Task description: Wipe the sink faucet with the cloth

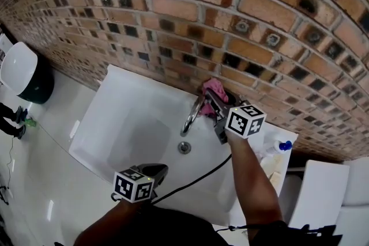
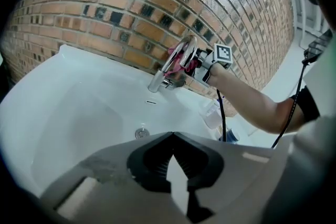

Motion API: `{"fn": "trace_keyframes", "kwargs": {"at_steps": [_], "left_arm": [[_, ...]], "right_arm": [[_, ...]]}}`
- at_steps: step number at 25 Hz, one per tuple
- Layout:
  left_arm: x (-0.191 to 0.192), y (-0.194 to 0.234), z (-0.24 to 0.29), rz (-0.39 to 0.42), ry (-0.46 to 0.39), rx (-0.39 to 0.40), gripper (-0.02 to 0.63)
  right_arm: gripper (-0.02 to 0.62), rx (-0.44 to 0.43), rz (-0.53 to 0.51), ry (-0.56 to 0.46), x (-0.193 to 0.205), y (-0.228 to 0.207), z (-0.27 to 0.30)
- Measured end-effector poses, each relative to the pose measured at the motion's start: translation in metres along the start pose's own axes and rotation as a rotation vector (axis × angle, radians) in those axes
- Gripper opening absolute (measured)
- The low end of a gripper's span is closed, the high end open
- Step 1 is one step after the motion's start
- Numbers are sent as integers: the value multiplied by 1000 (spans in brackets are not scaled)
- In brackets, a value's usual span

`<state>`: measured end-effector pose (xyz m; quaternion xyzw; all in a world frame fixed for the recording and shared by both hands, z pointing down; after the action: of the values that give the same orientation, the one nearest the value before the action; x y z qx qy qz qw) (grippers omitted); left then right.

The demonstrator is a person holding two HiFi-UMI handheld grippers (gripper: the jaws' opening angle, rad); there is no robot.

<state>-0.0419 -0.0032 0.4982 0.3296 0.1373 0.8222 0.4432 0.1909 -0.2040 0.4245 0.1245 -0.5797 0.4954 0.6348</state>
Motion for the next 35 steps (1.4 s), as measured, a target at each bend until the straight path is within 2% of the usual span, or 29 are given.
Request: {"fn": "trace_keyframes", "kwargs": {"at_steps": [4,8,17,22,30,35], "left_arm": [[3,3,0,-6,-3,4,3],[3,3,-3,-3,-17,7,3],[2,7,-14,24,-35,35,3],[4,11,-22,55,-29,65,3],[8,23,-37,120,-8,104,3],[13,28,-41,145,11,139,3]], "right_arm": [[124,-48,36,-19,-12,9,3],[124,-74,4,-17,-23,24,6],[121,-70,-161,36,-33,57,2],[121,-62,-294,92,-36,87,-2],[121,-7,-484,163,-25,128,-9],[121,31,-501,171,-16,141,-12]]}}
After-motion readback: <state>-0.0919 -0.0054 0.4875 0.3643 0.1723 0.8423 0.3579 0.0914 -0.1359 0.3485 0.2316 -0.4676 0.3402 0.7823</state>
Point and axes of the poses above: the fingertips, and each gripper's own axes: z forward along the fingers, y to its left, x out of its underside, the point moved 5 cm from there along -z, backward along the fingers, and after that the axes turned 10 degrees about y, right-handed, at the moved point
